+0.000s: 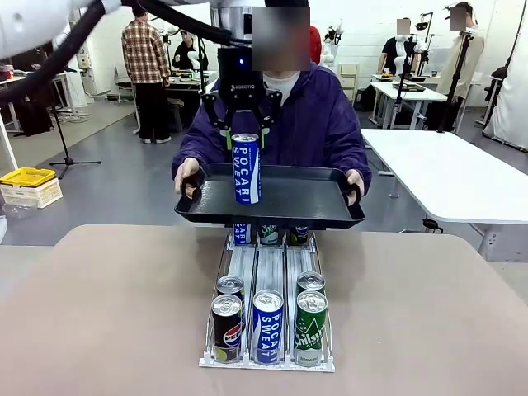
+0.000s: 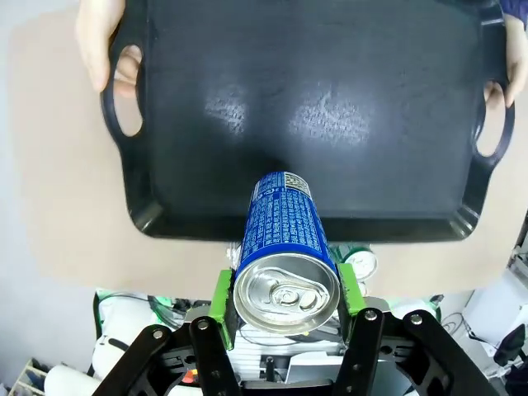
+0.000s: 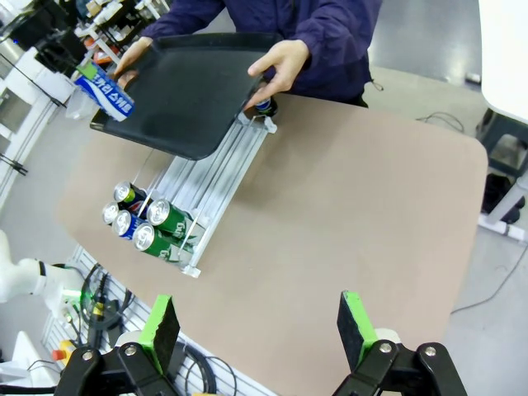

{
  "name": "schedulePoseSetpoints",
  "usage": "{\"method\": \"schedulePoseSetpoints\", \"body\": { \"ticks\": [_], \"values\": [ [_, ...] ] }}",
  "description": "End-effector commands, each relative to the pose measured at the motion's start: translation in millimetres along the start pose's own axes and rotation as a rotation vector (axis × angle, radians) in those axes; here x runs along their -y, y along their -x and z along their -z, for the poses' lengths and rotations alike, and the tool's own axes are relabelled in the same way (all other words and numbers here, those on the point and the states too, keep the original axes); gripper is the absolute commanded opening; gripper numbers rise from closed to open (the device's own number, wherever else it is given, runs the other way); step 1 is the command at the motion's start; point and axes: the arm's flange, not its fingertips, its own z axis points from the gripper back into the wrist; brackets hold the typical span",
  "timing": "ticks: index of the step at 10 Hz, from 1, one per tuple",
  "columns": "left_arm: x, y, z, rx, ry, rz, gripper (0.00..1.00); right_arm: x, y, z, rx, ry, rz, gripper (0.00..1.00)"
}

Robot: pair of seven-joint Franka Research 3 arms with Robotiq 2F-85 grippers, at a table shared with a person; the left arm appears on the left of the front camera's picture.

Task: Retrieve and hand over the desired beverage to the person.
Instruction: Place the picked can on the Handle tray extended by the person.

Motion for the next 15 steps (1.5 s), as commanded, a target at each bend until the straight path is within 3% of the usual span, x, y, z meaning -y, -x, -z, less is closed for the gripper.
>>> {"method": "schedulePoseSetpoints", "body": {
  "ticks": [1, 5, 8, 12, 15],
  "values": [
    [30.8, -36.6, -20.7, -0.003, 0.008, -0.011, 0.58, 1.7, -2.0, 1.4, 0.011, -0.032, -0.008, 1.0],
    [38.7, -56.9, -1.3, 0.138, -0.055, -0.029, 0.58, 1.7, -2.0, 1.4, 0.011, -0.032, -0.008, 1.0],
    [36.3, -61.6, -1.8, 0.12, -0.109, -0.02, 0.58, 1.7, -2.0, 1.4, 0.011, -0.032, -0.008, 1.0],
    [21.3, -80.6, 10.0, 0.01, -0.075, -0.032, 0.58, 1.7, -2.0, 1.4, 0.011, -0.032, -0.008, 1.0],
    [15.8, -83.8, 11.2, 0.016, -0.063, -0.03, 0.58, 1.7, -2.0, 1.4, 0.011, -0.032, -0.008, 1.0]
  ]
}}
